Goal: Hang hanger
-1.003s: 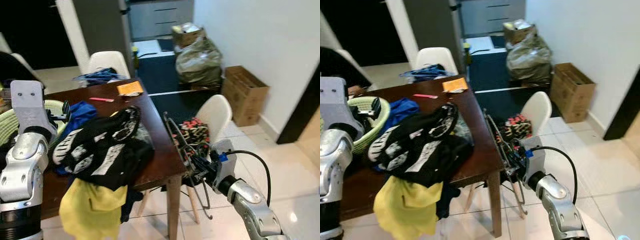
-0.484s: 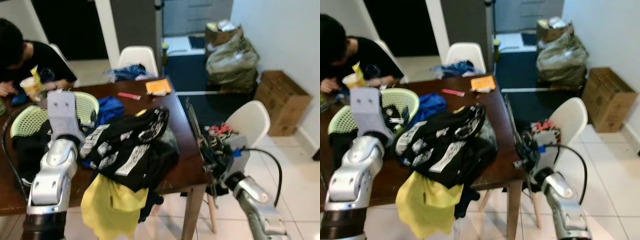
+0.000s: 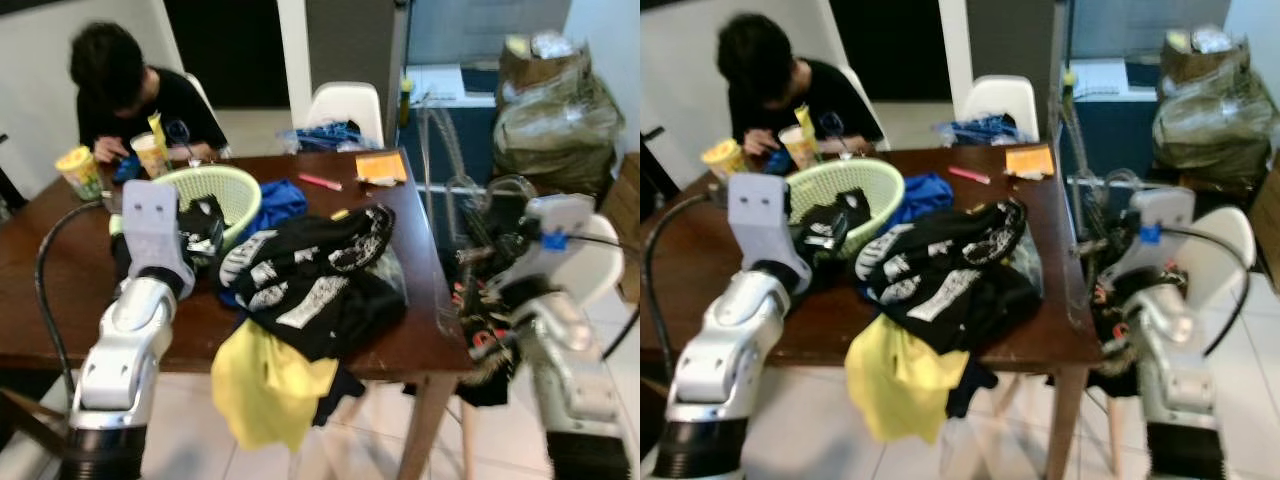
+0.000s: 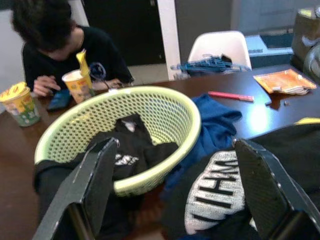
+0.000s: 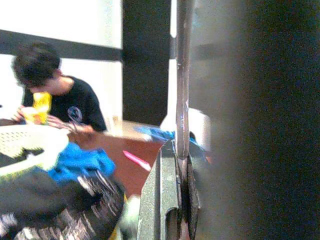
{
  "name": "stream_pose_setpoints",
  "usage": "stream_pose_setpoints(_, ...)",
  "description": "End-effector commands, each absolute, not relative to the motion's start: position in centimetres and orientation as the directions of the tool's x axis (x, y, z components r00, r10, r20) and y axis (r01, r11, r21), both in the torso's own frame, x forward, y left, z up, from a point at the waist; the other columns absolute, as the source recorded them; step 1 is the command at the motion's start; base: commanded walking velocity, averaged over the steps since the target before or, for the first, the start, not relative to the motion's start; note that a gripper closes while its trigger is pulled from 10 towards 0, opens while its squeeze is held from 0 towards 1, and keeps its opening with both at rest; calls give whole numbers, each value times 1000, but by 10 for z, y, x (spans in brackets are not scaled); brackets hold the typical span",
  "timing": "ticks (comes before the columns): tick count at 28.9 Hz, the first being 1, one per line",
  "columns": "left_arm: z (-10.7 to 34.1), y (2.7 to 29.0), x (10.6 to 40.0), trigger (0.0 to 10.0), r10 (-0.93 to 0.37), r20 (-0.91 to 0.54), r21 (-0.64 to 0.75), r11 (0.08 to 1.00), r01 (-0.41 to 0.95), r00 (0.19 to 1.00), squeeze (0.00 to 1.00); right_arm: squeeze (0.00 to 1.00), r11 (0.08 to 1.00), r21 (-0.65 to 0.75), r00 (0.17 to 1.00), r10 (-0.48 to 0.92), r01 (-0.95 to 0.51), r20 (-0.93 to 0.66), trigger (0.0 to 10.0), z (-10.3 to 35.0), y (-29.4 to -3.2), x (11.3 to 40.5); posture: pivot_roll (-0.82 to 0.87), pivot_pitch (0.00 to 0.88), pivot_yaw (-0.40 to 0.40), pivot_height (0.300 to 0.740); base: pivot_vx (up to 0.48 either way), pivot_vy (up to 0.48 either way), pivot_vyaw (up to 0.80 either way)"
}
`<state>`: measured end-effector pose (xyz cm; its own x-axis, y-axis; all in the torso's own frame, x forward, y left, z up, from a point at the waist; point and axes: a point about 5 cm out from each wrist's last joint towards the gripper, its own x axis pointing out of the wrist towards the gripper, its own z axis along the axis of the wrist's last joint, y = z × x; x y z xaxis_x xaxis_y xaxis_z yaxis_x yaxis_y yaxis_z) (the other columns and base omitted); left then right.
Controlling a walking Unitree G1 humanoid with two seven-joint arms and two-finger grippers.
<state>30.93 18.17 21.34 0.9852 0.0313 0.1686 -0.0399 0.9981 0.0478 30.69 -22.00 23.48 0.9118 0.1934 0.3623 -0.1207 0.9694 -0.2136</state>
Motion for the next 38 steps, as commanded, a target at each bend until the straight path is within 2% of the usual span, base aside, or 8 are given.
stream_pose_setpoints(1,211,185,308,10000,43,165,49,997,-51,985,0,0,940,-331,895,219,-85,390,10000,248,-211,308,-30,0,71,740,0,0,738)
stream_pose_setpoints(6,212,184,307,10000,38,171,52,998,-47,985,0,0,965,-198,811,251,-170,528,10000,294,-193,305,-25,0,65,740,0,0,738)
stream_pose_setpoints(10,213,186,307,10000,38,175,55,997,-48,984,0,0,925,-137,789,374,-354,487,10000,301,-172,303,-26,0,63,740,0,0,733)
stream_pose_setpoints(13,213,186,307,10000,38,175,55,997,-48,984,0,0,925,-137,789,374,-354,487,10000,301,-172,303,-26,0,63,740,0,0,731)
stream_pose_setpoints(15,214,189,308,10000,44,178,59,997,-55,983,0,0,880,-253,846,462,-401,266,10000,281,-164,308,-27,0,58,740,0,0,747)
stream_pose_setpoints(18,215,192,309,10000,50,182,63,996,-62,982,0,0,861,-334,910,414,-384,22,10000,257,-172,314,-28,0,58,740,0,0,410)
stream_pose_setpoints(26,224,208,313,10000,87,216,86,990,-108,972,0,0,905,-269,942,297,-329,-155,10000,232,-181,318,-32,0,49,740,0,0,0)
stream_pose_setpoints(38,249,242,319,10000,145,287,110,977,-183,947,0,0,945,-178,950,236,-273,-205,10000,209,-179,320,-34,0,60,740,0,0,-252)
